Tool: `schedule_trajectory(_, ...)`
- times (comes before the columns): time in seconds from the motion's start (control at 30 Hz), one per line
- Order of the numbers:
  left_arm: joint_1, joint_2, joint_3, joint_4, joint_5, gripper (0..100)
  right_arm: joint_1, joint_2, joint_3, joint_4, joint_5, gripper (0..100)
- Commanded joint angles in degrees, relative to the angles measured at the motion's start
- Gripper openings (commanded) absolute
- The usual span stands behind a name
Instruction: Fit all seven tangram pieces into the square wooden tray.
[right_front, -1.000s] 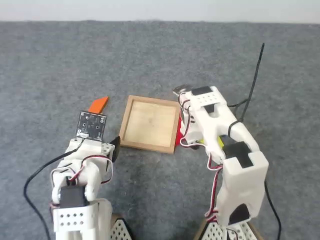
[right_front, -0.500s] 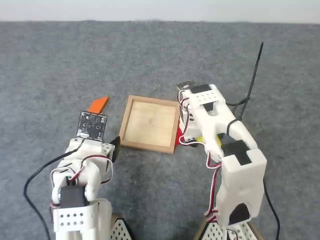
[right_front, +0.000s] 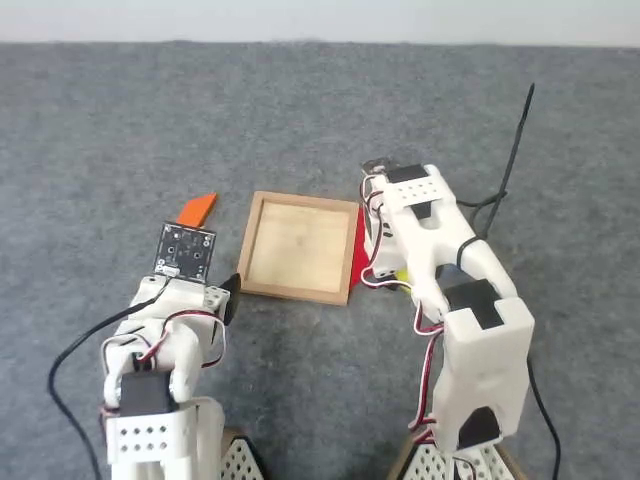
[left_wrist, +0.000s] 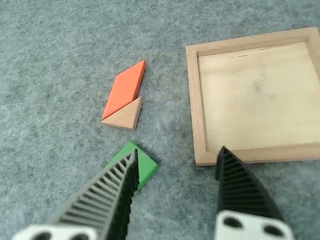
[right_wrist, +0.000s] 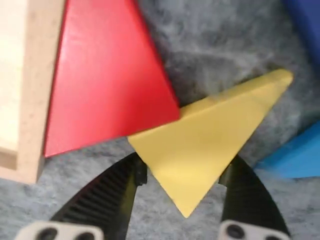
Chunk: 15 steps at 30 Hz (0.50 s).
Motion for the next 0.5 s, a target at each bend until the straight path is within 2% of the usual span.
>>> schedule_trajectory(0.0, 0.3, 0.0, -0.2, 0.2, -0.7, 24, 0.3, 0.5, -1.3, 0.4, 9.1, 13.6)
schedule_trajectory(0.13, 0.3, -0.1, -0.1, 0.1, -0.7, 24, 1.5, 0.3, -0.4, 4.2, 33.6, 6.9)
schedule_trajectory(0.23, 0.3, -0.1, -0.1, 0.0, -0.8, 24, 5.1, -0.1, -0.1, 4.4, 46.8, 6.6)
schedule_trajectory(0.33, 0.3, -0.1, -0.1, -0.2, -0.8, 24, 9.5, -0.1, -0.4, 4.2, 56.9, 6.5)
schedule_trajectory(0.47, 0.4, -0.2, 0.3, -0.3, -2.5, 24, 14.1, -1.8, -0.5, 4.2, 63.6, 6.5)
